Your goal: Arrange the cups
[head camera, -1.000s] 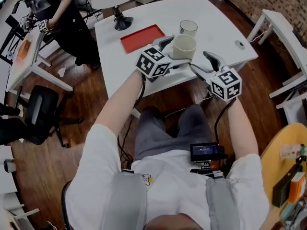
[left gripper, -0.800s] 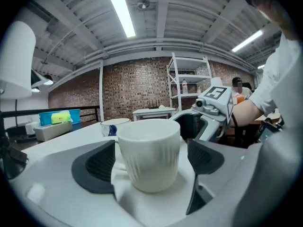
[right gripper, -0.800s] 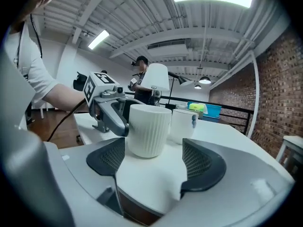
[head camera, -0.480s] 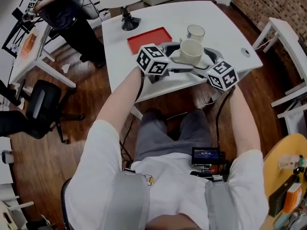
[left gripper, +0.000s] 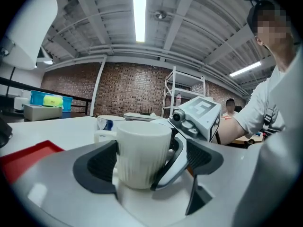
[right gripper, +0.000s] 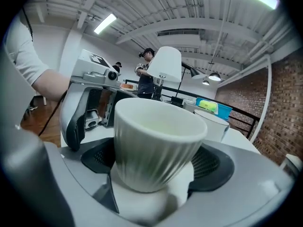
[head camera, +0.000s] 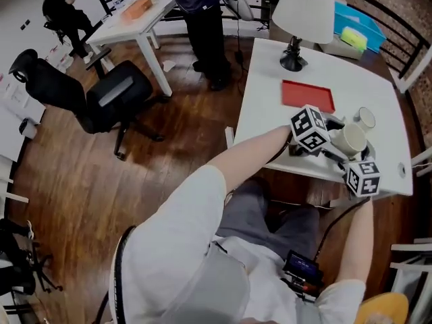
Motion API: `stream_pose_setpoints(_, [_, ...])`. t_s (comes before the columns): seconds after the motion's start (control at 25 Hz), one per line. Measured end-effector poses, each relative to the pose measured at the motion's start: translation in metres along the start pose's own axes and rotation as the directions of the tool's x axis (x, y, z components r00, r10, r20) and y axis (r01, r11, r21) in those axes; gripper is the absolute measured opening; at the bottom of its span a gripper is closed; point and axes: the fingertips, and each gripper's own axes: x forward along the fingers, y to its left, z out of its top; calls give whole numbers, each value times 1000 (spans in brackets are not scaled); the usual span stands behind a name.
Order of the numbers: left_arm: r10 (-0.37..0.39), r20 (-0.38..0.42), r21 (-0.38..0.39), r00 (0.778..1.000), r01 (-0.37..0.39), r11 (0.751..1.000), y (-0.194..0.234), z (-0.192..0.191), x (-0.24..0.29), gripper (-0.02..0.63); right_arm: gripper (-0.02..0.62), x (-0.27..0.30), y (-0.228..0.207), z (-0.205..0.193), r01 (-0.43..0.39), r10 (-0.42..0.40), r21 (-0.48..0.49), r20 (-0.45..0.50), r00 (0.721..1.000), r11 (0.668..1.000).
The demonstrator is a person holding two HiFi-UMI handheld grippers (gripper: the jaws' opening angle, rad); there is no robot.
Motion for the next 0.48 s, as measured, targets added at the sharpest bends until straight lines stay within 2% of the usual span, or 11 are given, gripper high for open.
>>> stream_pose_setpoints(0.48, [47,41,-14,998,-46,999,0,-1,-28,459,472,11,20,15,-45,45,14,16,999,999])
